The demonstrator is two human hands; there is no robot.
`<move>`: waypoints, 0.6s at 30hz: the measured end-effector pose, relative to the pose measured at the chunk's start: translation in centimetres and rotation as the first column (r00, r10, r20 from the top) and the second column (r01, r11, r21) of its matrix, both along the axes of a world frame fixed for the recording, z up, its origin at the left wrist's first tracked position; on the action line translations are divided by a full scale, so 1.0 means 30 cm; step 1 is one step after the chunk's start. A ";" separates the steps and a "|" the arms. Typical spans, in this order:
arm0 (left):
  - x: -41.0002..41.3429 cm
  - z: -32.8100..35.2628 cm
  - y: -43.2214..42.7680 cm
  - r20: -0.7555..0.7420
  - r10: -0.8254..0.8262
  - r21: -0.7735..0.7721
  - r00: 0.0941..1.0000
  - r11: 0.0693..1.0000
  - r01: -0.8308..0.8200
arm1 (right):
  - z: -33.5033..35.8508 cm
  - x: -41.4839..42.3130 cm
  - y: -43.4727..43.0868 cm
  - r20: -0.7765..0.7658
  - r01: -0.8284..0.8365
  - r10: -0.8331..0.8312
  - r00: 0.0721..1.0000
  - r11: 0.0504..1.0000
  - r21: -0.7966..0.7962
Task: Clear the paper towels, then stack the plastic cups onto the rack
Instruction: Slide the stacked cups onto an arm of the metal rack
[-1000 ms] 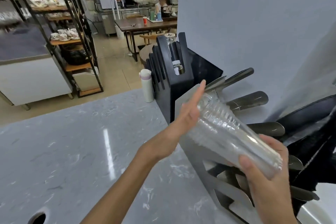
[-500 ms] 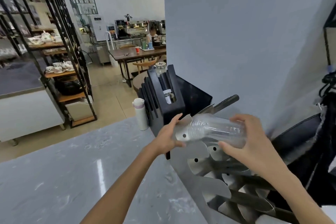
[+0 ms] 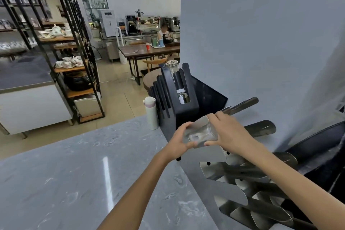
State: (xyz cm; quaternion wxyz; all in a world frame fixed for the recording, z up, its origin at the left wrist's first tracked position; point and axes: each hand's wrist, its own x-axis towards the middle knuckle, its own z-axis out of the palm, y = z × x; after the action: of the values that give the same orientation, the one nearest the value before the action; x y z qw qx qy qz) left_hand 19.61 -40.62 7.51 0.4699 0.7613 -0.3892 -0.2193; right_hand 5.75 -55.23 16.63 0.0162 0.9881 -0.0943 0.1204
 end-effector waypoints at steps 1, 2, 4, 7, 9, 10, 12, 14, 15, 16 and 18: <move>-0.004 -0.005 -0.004 -0.002 0.015 -0.003 1.000 1.000 -0.015 | -0.009 0.009 0.006 -0.005 0.002 -0.002 1.000 1.000 0.000; -0.008 -0.012 -0.007 0.002 0.031 -0.005 1.000 1.000 -0.031 | -0.015 0.013 0.010 -0.004 0.006 -0.006 1.000 1.000 0.012; -0.012 -0.027 -0.012 0.015 0.056 -0.016 0.998 0.998 -0.056 | -0.022 0.011 0.009 0.001 0.005 -0.005 1.000 0.999 0.047; -0.017 -0.045 -0.013 0.000 0.084 -0.042 0.996 0.996 -0.084 | -0.019 -0.003 -0.006 -0.015 -0.013 0.016 1.000 0.986 0.169; -0.023 -0.045 -0.010 -0.005 0.096 -0.050 0.995 0.994 -0.096 | -0.004 -0.013 -0.020 -0.069 -0.012 0.034 0.997 0.953 0.304; -0.025 -0.045 -0.008 -0.007 0.096 -0.058 0.995 0.994 -0.096 | 0.007 -0.018 -0.027 -0.116 0.000 0.046 0.992 0.929 0.370; -0.031 -0.044 -0.004 -0.011 0.094 -0.081 0.996 0.992 -0.094 | 0.031 -0.029 -0.037 -0.195 0.019 0.078 0.978 0.893 0.450; -0.033 -0.043 -0.007 -0.022 0.100 -0.108 0.995 0.989 -0.102 | 0.051 -0.033 -0.044 -0.197 -0.001 0.105 0.975 0.887 0.462; -0.033 -0.047 -0.009 -0.025 0.102 -0.123 0.994 0.987 -0.105 | 0.057 -0.035 -0.045 -0.179 -0.018 0.115 0.977 0.884 0.468; -0.032 -0.050 -0.011 -0.023 0.104 -0.141 0.994 0.984 -0.106 | 0.061 -0.035 -0.045 -0.158 -0.032 0.122 0.980 0.877 0.479; -0.034 -0.056 -0.014 -0.014 0.114 -0.169 0.993 0.979 -0.115 | 0.060 -0.037 -0.052 -0.122 -0.042 0.120 0.985 0.861 0.506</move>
State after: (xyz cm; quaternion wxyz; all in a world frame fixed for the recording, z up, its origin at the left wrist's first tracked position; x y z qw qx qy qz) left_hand 18.60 -41.05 5.81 0.5457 0.7392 -0.3611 -0.1594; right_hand 4.63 -56.80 18.44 -0.2393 0.9676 -0.0790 0.0177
